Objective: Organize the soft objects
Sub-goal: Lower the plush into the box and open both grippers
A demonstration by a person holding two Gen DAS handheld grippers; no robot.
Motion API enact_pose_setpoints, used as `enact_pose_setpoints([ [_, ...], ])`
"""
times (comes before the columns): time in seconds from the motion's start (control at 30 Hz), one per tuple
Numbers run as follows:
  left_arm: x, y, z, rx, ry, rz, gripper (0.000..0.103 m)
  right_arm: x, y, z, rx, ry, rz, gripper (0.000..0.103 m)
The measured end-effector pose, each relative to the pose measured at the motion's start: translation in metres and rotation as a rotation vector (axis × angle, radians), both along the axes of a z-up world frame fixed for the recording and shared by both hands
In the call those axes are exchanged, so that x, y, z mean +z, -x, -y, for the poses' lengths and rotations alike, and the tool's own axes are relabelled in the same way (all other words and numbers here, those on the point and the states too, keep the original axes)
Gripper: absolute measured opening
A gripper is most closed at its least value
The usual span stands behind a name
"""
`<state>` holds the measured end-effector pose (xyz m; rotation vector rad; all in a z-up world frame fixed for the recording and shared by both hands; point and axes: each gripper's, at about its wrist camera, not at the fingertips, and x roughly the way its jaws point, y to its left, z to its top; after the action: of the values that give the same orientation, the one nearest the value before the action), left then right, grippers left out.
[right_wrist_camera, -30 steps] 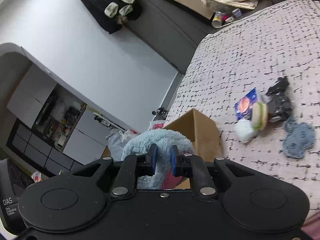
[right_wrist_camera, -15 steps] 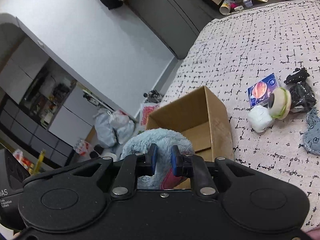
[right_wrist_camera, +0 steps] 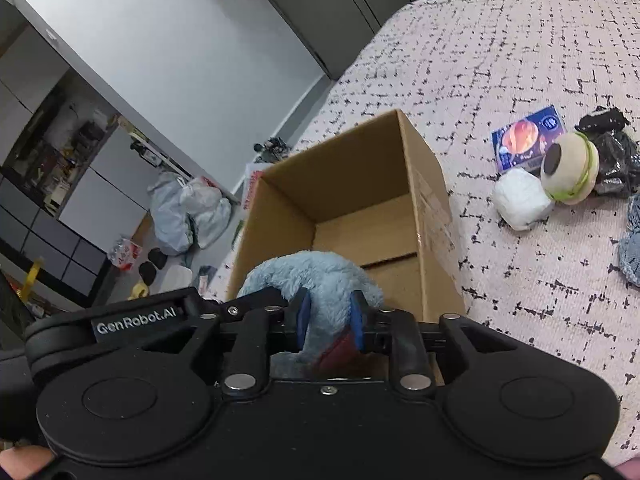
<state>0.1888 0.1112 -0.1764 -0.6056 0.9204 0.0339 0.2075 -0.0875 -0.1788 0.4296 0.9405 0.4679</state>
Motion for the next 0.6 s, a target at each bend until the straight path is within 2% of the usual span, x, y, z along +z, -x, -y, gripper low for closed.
enact_pose_setpoints([
  [0.03, 0.0, 0.0, 0.001, 0.001, -0.012, -0.001, 0.03, 0.0, 0.001, 0.0, 0.0, 0.006, 0.0, 0.025],
  [0.13, 0.003, 0.002, 0.001, 0.011, -0.036, 0.011, 0.033, 0.002, 0.003, 0.003, -0.005, -0.002, -0.014, 0.038],
  [0.2, 0.005, 0.003, -0.002, 0.021, -0.003, 0.02, 0.038, 0.006, 0.006, 0.009, -0.012, -0.035, -0.021, 0.052],
  [0.23, 0.006, 0.004, -0.005, 0.026, 0.02, 0.017, 0.043, 0.009, 0.009, 0.012, -0.013, -0.055, -0.025, 0.055],
  [0.3, 0.009, 0.005, -0.004, 0.044, 0.016, 0.003, 0.049, 0.016, 0.012, 0.015, -0.02, -0.053, -0.016, 0.071],
  [0.4, 0.017, 0.008, 0.0, 0.058, -0.023, 0.01, 0.054, 0.03, 0.02, 0.02, -0.021, -0.035, 0.03, 0.08],
  [0.5, 0.029, 0.014, 0.007, 0.07, -0.057, 0.049, 0.061, 0.041, 0.023, 0.027, -0.032, -0.016, 0.064, 0.088],
  [0.6, 0.044, 0.021, 0.016, 0.056, -0.104, 0.105, 0.064, 0.05, 0.029, 0.039, -0.063, 0.021, 0.106, 0.093],
])
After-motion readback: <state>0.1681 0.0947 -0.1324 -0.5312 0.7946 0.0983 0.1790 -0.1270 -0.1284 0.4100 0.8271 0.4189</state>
